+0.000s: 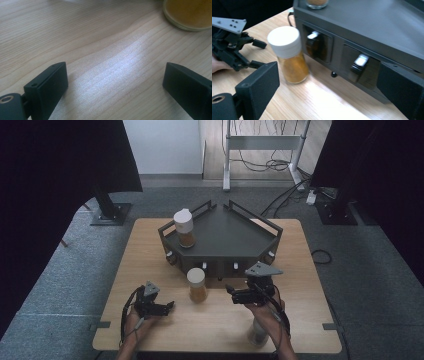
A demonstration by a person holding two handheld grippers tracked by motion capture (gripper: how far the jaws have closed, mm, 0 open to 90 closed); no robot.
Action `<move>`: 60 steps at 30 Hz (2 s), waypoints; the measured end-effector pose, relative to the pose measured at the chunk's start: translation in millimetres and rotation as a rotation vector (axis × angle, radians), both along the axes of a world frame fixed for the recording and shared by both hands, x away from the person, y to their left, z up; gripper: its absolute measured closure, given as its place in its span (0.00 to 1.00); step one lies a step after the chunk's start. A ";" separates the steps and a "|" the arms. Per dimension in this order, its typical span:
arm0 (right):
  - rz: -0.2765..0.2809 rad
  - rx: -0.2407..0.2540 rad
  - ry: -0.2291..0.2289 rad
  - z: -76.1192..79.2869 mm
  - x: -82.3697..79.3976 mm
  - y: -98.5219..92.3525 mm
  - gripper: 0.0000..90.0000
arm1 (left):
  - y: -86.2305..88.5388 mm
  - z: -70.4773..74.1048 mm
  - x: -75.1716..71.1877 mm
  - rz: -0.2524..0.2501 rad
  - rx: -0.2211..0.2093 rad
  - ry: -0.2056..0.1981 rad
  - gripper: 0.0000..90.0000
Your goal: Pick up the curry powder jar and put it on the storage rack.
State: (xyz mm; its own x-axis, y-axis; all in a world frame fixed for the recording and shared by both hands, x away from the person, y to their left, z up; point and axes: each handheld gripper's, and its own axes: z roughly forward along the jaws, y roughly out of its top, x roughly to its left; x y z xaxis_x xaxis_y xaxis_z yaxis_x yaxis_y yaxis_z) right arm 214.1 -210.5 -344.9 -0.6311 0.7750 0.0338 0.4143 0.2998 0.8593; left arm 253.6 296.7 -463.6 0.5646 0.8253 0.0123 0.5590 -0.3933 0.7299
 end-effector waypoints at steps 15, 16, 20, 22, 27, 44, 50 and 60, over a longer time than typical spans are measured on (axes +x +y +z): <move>0.065 -0.037 0.005 8.2 -3.2 47.6 0.05 | 0.3 0.1 0.3 -0.007 0.000 0.001 0.06; 0.065 -0.035 0.003 7.8 -3.4 50.6 0.05 | 0.3 0.1 0.4 -0.007 0.001 0.001 0.06; 0.061 -0.031 -0.008 4.7 -5.5 62.5 0.06 | 0.3 0.1 0.4 -0.008 0.001 0.001 0.06; 0.057 -0.030 -0.013 2.0 -6.1 68.1 0.06 | 0.4 0.1 0.4 -0.009 0.000 0.001 0.06; 0.032 -0.022 -0.022 -6.3 -6.4 80.1 0.06 | 0.5 0.1 0.5 -0.011 0.000 0.001 0.06; -0.011 -0.022 -0.041 -34.9 8.7 111.2 0.08 | 0.5 0.1 0.6 -0.013 0.001 0.001 0.06; -0.023 -0.033 -0.053 -44.7 14.3 126.4 0.10 | 0.5 0.1 0.7 -0.016 0.001 0.001 0.06; -0.062 -0.060 -0.064 -53.2 20.8 145.0 0.12 | 0.6 0.1 0.7 -0.017 0.002 0.001 0.06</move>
State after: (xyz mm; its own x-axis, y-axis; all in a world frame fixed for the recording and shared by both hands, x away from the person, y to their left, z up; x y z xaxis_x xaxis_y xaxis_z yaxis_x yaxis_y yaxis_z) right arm 234.9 -65.5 -398.1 -0.5813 0.8119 -0.0530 0.3781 0.3272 0.8660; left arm 254.2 297.3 -463.5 0.5789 0.8153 0.0129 0.5530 -0.4042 0.7285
